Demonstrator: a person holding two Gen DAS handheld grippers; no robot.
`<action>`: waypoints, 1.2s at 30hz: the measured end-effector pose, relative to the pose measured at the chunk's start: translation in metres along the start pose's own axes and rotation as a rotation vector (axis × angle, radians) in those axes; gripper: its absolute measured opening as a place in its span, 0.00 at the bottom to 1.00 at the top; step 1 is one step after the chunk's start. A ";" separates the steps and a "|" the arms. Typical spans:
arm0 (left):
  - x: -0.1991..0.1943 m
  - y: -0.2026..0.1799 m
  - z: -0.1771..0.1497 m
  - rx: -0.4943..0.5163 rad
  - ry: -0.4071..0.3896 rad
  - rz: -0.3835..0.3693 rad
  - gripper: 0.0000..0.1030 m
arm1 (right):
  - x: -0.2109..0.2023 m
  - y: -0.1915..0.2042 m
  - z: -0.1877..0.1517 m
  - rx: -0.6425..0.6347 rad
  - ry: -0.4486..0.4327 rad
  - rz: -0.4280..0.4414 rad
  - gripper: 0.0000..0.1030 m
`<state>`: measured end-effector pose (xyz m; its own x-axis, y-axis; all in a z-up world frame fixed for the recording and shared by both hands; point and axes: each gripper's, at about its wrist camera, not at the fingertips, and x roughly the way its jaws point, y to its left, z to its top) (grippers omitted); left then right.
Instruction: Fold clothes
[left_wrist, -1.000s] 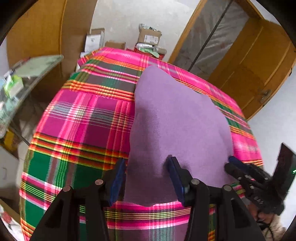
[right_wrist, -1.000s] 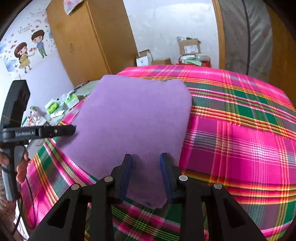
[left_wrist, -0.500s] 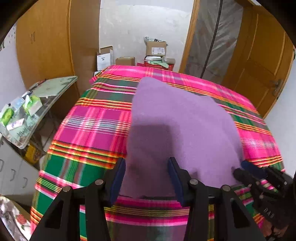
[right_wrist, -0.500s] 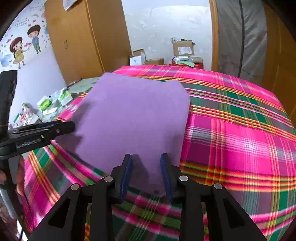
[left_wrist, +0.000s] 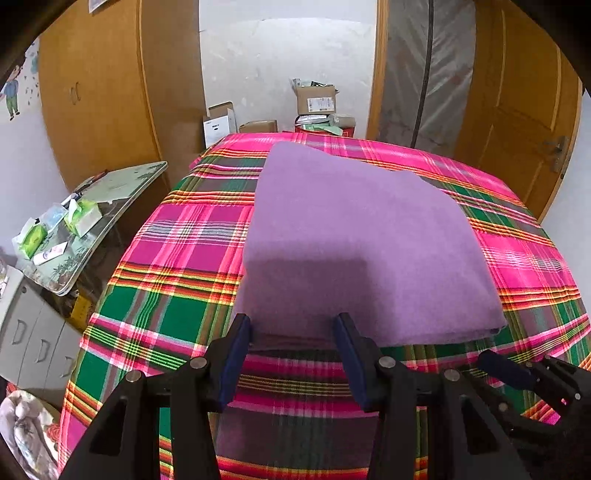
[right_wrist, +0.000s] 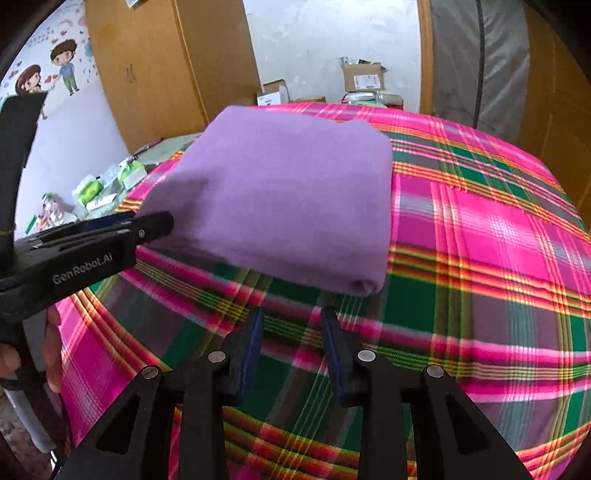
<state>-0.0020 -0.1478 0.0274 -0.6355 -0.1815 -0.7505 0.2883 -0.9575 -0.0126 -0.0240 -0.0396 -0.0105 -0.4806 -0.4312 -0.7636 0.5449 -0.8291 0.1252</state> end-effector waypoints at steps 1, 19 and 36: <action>0.000 0.000 -0.001 -0.001 -0.001 0.006 0.46 | 0.001 0.000 0.000 0.001 0.000 -0.003 0.33; 0.020 0.000 -0.012 -0.024 0.059 0.045 0.46 | 0.008 0.003 0.008 -0.017 -0.008 -0.105 0.41; 0.024 0.001 -0.014 -0.037 0.042 0.044 0.49 | 0.013 -0.008 0.013 0.040 -0.001 -0.204 0.70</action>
<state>-0.0071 -0.1503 0.0005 -0.5912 -0.2133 -0.7778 0.3424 -0.9396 -0.0026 -0.0434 -0.0430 -0.0137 -0.5786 -0.2532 -0.7753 0.4086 -0.9127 -0.0069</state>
